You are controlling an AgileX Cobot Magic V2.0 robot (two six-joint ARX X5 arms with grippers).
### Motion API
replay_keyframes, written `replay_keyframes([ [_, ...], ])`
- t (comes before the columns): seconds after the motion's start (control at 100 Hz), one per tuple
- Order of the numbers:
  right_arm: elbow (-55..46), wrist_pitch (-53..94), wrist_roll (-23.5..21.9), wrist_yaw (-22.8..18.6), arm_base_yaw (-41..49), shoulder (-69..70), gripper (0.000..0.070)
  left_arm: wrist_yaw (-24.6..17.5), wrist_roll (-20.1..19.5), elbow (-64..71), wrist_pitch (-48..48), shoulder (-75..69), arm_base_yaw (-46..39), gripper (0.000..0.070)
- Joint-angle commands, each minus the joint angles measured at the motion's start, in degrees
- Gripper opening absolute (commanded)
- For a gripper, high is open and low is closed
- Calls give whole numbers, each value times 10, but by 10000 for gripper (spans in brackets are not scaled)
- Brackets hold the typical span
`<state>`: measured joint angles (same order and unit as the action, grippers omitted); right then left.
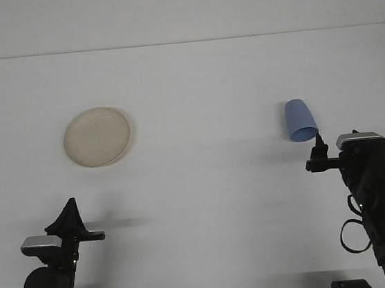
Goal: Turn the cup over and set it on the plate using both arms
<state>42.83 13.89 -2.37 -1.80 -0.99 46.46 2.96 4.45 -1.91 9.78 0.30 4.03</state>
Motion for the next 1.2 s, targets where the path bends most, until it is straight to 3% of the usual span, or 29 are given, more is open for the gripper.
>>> replay_keyframes([
  [0.0, -33, -37, -3, -2, -1, 11, 561, 1, 4, 11, 6, -1, 0, 12],
  [0.3, -201, -263, -14, 27, -2, 42, 561, 1, 4, 11, 6, -1, 0, 12],
  [0.62, -211, -401, -7, 26, -21, 174, 562, 1, 4, 11, 6, -1, 0, 12],
  [1.0, -188, -544, -7, -68, -87, 348, 562, 1, 4, 11, 6, -1, 0, 12],
  [1.19, -141, -546, 9, -90, -95, 406, 562, 1, 4, 11, 6, -1, 0, 12],
])
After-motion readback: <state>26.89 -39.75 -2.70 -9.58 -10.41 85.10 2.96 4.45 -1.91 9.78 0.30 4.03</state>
